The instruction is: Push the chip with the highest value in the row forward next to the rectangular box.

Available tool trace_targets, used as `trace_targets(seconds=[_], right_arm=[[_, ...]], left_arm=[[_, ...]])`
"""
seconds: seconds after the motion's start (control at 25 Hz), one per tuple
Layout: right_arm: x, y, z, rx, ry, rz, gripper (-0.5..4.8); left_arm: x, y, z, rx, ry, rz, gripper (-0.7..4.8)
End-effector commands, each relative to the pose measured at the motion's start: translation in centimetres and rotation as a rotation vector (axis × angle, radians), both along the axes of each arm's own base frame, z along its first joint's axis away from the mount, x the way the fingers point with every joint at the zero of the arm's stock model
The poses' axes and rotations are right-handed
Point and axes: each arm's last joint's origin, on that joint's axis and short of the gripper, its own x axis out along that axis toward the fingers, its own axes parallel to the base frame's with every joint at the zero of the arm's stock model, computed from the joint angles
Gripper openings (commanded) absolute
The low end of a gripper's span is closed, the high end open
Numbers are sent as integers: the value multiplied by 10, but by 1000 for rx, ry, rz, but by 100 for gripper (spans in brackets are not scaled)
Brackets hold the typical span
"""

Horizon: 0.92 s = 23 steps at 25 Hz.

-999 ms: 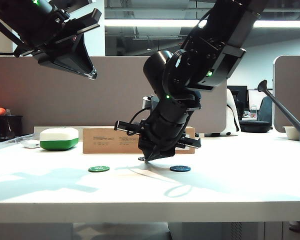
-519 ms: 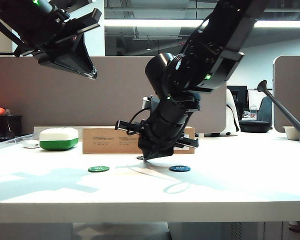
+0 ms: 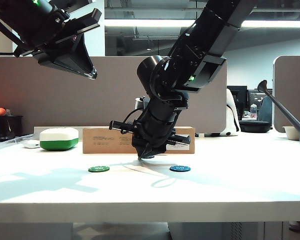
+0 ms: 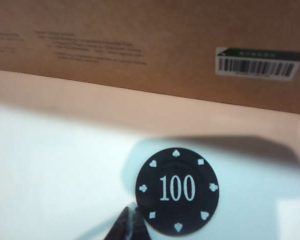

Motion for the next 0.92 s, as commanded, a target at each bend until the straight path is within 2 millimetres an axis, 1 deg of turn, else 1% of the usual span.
trace_targets(seconds=[0.04,0.28,0.48,0.6,0.76,0.92], right_arm=[[-3,-1,3,-26,29,2,-6],[-10,-4,9,-80,57,-16,-6],[-6,-7,8,-100,38,-56,-6],[-3,-8,9,-81,13,-63,-6],[5,-9,3,-34,-17,-55,-6],[5,-8,-2,-33,0,-41,-6]], left_arm=[[0,0,2,-5,-13,-3,-5],[0,0,2,-5,-13,-3,-5],[0,0,2,-5,-13,-3,-5],[0,0,2,-5,-13,-3,-5],[0,0,2,-5,-13,-3,-5],[0,0,2,-5,-13,-3,-5]])
